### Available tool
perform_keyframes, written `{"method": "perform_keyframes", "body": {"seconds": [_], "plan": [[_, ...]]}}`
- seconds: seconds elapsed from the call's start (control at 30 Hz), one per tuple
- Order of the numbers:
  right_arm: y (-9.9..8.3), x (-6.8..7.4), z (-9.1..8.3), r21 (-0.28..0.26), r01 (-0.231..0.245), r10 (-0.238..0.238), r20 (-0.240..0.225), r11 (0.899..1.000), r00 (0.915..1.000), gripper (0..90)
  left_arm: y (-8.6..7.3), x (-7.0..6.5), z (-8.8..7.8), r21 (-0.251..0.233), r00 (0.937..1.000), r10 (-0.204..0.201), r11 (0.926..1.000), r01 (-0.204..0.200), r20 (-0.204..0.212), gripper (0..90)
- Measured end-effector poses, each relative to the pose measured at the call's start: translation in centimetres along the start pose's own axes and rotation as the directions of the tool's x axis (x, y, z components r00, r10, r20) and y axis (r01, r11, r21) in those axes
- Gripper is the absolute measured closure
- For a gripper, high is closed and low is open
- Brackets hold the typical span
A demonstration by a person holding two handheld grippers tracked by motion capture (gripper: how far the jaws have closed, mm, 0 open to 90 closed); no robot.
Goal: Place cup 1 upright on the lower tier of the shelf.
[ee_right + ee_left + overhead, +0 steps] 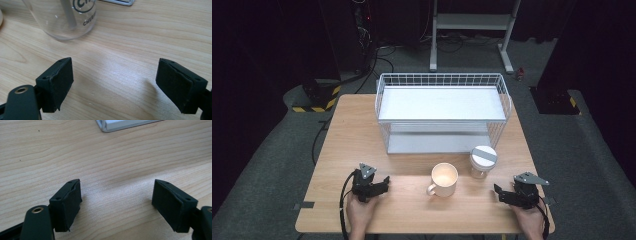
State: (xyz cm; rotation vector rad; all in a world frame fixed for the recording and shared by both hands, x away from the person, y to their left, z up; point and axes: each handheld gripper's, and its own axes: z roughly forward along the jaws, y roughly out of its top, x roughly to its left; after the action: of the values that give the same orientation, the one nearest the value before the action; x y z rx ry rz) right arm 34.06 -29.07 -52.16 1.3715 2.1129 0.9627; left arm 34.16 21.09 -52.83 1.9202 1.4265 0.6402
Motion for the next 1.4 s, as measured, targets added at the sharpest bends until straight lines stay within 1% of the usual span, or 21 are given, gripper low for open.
{"method": "perform_keyframes", "body": {"seconds": [0.1, 0.17, 0.2, 0.27, 0.43, 0.47, 0.6, 1.0, 1.1, 1.13, 1.2, 1.4], "plan": [[0.0, 0.4, -0.1, 0.002, 0.006, -0.006, -0.006, 1.0, 1.0, 14.5, 0.0, 0.0, 0.0, -0.002, 1.0, -0.004, 1.0, 0.004, -0.005, 24.0], [0.1, 0.6, 0.0, -0.005, 0.027, -0.027, -0.013, 1.0, 0.9996, 14.5, 0.0, 0.0, 0.0, -0.002, 1.0, -0.004, 1.0, 0.004, -0.005, 23.9], [0.0, 0.9, -0.1, -0.001, 0.014, -0.014, -0.016, 1.0, 0.9998, 14.6, 0.0, 0.0, 0.0, -0.002, 1.0, -0.004, 1.0, 0.004, -0.005, 23.9], [0.0, 1.1, 0.0, -0.005, 0.029, -0.029, -0.023, 1.0, 0.9993, 14.6, 0.0, 0.0, 0.0, -0.003, 1.0, -0.005, 1.0, 0.005, -0.005, 23.9], [0.1, 1.5, 0.1, -0.004, 0.04, -0.04, -0.034, 0.999, 0.9986, 14.6, 0.0, 0.0, 0.0, -0.002, 1.0, -0.004, 1.0, 0.004, -0.005, 23.9], [0.2, 1.6, 0.1, -0.008, 0.051, -0.051, -0.036, 0.999, 0.9981, 14.6, 0.0, 0.0, 0.0, -0.002, 1.0, -0.004, 1.0, 0.004, -0.005, 23.9], [0.3, 2.0, 0.0, -0.011, 0.036, -0.036, -0.047, 0.999, 0.9983, 14.7, 0.0, 0.0, 0.0, -0.002, 1.0, -0.004, 1.0, 0.004, -0.005, 23.9], [1.3, 2.6, 0.5, -0.037, 0.056, -0.059, -0.078, 0.998, 0.9952, 14.7, 0.0, 0.0, 0.0, -0.003, 1.0, -0.006, 1.0, 0.006, -0.005, 23.9], [1.7, 2.8, 0.6, -0.038, 0.06, -0.063, -0.082, 0.997, 0.9947, 14.7, 0.0, 0.0, 0.0, -0.002, 1.0, -0.005, 1.0, 0.005, -0.006, 23.9], [1.8, 2.8, 0.7, -0.043, 0.071, -0.075, -0.081, 0.997, 0.9939, 14.7, 0.0, 0.0, 0.0, -0.002, 1.0, -0.004, 1.0, 0.004, -0.006, 23.9], [1.9, 3.0, 0.7, -0.04, 0.062, -0.065, -0.082, 0.997, 0.9945, 14.7, 0.0, 0.0, 0.0, -0.002, 1.0, -0.004, 1.0, 0.004, -0.006, 23.9], [2.6, 3.3, 1.2, -0.053, 0.078, -0.082, -0.085, 0.996, 0.993, 14.6, 0.0, 0.0, 0.0, -0.002, 1.0, -0.004, 1.0, 0.004, -0.006, 23.9]]}}
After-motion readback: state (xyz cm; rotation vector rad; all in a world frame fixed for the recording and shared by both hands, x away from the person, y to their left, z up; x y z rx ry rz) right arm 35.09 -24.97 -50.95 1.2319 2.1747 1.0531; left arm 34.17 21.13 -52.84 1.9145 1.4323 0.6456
